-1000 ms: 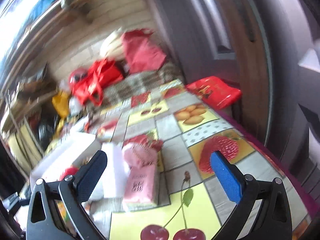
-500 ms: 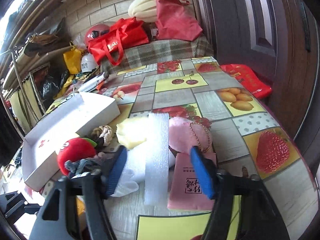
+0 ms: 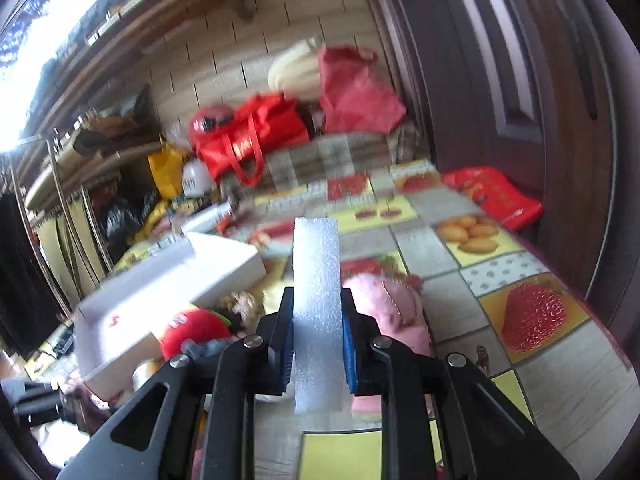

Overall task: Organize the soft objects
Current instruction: 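Grasp the striped cloth with the left tool while the right tool grasps a white foam block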

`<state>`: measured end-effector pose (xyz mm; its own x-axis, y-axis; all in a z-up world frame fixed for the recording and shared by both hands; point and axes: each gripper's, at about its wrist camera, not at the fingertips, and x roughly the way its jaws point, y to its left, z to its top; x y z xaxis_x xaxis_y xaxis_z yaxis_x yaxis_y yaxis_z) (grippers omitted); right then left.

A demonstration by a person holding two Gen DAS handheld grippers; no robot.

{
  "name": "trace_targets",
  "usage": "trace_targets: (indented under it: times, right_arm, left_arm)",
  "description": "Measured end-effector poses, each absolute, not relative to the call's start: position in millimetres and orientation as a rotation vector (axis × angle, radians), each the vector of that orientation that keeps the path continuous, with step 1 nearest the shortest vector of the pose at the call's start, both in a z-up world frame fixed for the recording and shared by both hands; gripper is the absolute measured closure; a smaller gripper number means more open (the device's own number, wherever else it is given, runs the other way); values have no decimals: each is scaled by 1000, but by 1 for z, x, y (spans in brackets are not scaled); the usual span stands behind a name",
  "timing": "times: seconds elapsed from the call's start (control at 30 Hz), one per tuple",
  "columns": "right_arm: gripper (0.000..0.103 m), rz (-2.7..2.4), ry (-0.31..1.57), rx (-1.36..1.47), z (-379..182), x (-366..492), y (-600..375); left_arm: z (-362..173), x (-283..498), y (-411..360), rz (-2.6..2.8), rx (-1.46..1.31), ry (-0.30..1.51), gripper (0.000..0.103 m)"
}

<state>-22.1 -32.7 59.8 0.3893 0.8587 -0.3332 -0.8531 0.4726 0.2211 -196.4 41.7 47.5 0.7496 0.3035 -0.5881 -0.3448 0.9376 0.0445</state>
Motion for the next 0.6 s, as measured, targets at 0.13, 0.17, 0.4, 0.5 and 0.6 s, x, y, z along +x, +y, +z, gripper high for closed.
trace_targets:
  times: [0.13,0.17,0.4,0.5,0.6]
  right_arm:
    - [84,1124,399,64,64,-37,-39]
    - [84,1132,389,73,65,-42,-40]
    - [84,1174,345,95,68,-69,-36]
    - [84,1188,320,82,69,-81,-32]
    - [84,1204,304,70,69,-89,-28]
  left_arm:
    - [58,-219,69,537,-91,530,67]
    - [59,-224,76,568,-104,516,67]
    - [56,-258,113,743,-157,440,67]
    - [54,-268,126,798,-175,423,67]
    - [51,-273,136,837,-189,416,67]
